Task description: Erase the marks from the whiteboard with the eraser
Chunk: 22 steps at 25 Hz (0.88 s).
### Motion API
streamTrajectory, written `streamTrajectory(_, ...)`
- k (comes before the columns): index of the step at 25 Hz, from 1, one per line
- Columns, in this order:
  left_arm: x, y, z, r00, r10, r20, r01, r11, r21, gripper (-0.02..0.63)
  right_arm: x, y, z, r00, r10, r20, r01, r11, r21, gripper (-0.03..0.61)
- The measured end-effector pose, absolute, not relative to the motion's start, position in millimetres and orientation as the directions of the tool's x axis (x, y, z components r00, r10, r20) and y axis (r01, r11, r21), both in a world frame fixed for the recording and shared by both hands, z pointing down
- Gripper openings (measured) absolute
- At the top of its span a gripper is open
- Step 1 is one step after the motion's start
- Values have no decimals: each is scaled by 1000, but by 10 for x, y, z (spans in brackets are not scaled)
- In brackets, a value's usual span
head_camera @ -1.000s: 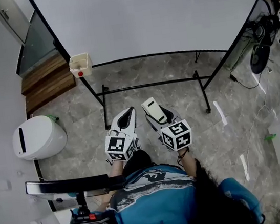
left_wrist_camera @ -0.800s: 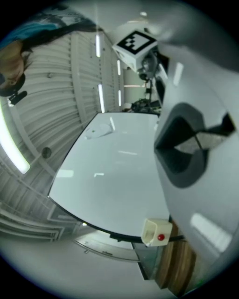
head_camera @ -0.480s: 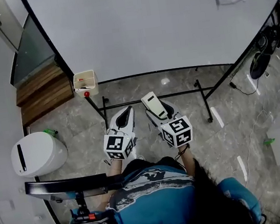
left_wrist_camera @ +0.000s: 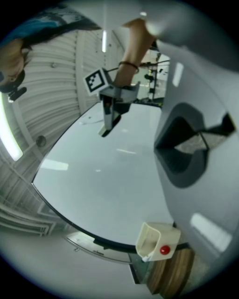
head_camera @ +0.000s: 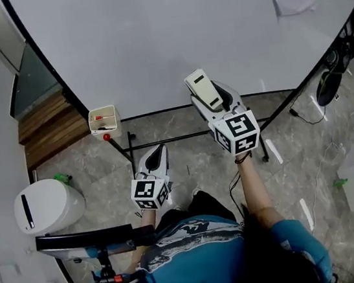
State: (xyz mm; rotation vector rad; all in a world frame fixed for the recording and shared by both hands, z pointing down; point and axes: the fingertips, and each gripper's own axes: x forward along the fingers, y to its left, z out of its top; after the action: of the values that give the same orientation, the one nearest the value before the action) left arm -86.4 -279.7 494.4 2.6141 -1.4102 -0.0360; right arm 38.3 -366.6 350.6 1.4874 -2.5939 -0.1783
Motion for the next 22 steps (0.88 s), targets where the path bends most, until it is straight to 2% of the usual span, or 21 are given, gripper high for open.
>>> streamTrajectory(6, -761, -3120, 4819, 509, -860, 28, -849, -497, 179, 3, 797, -4275, 2479, -441, -891, -110, -870, 395, 295, 262)
streamTrajectory(13, -569, -3267, 4825, 510, -859, 35, -849, -496, 183, 3, 1374, -4705, 1512, -340, -897, -282, -910, 238, 340, 262)
streamTrajectory(18, -602, -3338, 4798, 503, -864, 33, -854, -491, 172, 3, 1797, -4865, 1125, -259, -900, -351, -940, 151, 305, 262)
streamTrajectory(22, -695, -3372, 4800, 485, -874, 33, -863, -473, 175, 3, 1929, -5015, 1056, -217, -909, -356, -950, 113, 289, 262)
